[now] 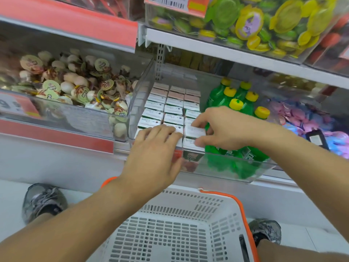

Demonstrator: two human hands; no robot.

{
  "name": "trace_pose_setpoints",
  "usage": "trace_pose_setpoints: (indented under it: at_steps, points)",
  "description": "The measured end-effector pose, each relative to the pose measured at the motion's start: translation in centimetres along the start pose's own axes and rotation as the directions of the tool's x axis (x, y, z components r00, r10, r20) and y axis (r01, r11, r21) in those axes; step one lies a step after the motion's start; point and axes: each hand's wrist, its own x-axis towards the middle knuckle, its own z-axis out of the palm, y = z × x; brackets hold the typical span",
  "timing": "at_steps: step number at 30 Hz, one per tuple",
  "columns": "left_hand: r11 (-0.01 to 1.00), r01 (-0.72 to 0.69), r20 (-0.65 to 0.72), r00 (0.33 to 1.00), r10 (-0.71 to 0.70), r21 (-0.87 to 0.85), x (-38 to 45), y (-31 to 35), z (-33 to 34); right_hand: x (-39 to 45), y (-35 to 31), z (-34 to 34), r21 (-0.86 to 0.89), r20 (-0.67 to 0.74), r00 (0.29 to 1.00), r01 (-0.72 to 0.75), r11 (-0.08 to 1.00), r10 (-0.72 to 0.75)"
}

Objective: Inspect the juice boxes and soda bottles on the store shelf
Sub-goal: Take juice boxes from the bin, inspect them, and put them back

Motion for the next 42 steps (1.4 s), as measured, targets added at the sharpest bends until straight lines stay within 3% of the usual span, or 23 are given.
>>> trace_pose_setpoints:
  at_steps: [3,10,15,18,35,42]
  points:
    - [1.000,0.002,-0.006,1.000,-0.002,-0.001,0.1,0.0,0.1,0.4,0.2,0.4,-0.040,0.072,0.997,-0.011,0.999,0.013]
    - [1.000,0.003,-0.039,0.999,-0.003,0.001,0.0,0.0,0.4,2.5,1.3,-2.1,-0.075,-0.032,0.998,0.053,0.996,-0.055]
    - [1.000,-0.001,-0.050,0.999,0.000,-0.007,-0.1,0.1,0.4,5.8,2.0,-2.3,-0.065,0.187,0.979,0.096,0.993,-0.083]
    - [1.000,-0.001,-0.061,0.998,0.001,-0.003,-0.1,-0.1,0.4,6.9,2.3,-2.4,-0.073,0.232,0.967,0.121,0.990,-0.101]
    - [1.000,0.016,-0.025,1.000,-0.016,-0.020,-0.1,0.1,0.0,6.7,2.4,-1.4,0.137,0.252,0.968,-0.027,0.990,-0.009]
    - [0.999,0.025,0.000,1.000,-0.025,-0.041,0.0,0.2,-0.4,6.3,2.6,-1.5,0.080,0.193,0.981,0.018,0.997,-0.033]
